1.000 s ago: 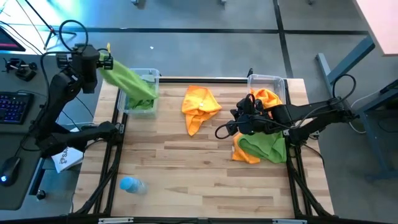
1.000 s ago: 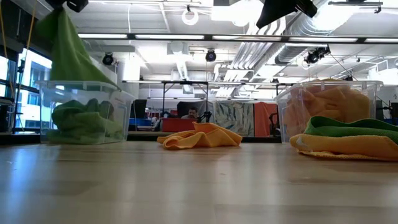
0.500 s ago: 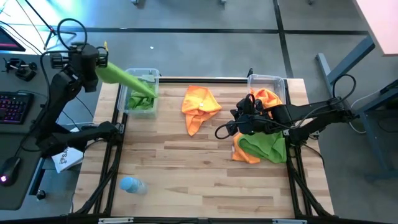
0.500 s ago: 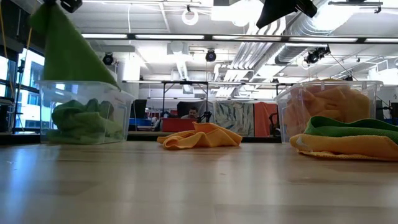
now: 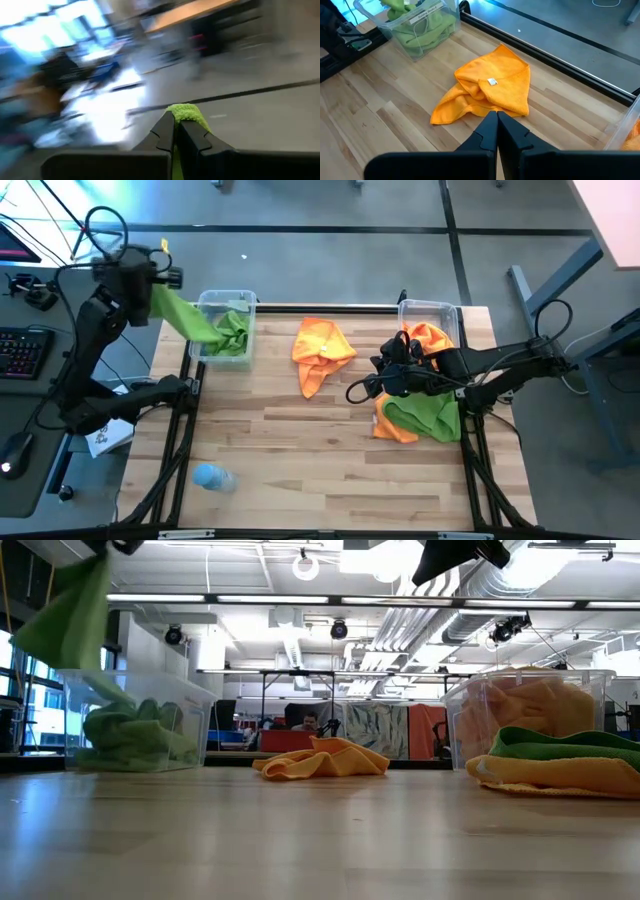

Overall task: Sort microfiber towel by color & place in baskets
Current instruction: Put the green microfiber towel into the left transparent bin

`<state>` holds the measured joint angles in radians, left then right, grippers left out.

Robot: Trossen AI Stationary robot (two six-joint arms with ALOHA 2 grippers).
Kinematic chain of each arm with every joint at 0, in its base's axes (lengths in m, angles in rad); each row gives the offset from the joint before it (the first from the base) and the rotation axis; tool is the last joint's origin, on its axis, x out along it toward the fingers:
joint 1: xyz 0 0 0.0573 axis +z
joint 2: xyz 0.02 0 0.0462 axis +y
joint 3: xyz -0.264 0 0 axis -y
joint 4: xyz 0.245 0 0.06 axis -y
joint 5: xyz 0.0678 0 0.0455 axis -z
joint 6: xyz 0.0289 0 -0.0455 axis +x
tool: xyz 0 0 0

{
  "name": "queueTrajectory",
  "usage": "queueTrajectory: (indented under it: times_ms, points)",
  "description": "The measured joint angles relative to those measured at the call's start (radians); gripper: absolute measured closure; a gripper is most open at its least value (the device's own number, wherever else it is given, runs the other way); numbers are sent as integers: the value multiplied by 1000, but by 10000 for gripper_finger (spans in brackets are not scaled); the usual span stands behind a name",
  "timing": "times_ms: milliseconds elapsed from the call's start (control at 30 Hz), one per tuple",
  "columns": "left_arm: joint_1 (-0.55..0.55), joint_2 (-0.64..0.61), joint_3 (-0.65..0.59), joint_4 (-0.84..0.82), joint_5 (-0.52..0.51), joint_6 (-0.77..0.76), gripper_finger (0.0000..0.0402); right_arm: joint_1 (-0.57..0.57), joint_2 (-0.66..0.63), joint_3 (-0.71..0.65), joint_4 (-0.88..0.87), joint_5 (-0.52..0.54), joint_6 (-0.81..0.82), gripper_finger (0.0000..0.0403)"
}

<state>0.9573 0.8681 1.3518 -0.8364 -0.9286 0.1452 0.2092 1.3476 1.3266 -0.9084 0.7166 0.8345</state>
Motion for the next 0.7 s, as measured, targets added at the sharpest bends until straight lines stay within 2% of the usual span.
queueTrajectory:
  times_ms: [200,267,433,500,633,700]
  points:
    - [-3,4,0,84,579,-47,401,0,0,0,0,0,2,403]
    - [-4,4,0,120,691,-66,401,0,0,0,0,0,2,403]
    - [-3,4,0,123,699,-76,401,0,0,0,0,1,2,403]
    - [-3,4,0,82,643,-65,401,0,0,0,0,1,2,403]
    - [-1,21,0,-75,457,-63,401,0,0,0,0,1,2,403]
    - [-1,30,0,-146,456,-63,401,0,0,0,0,1,2,403]
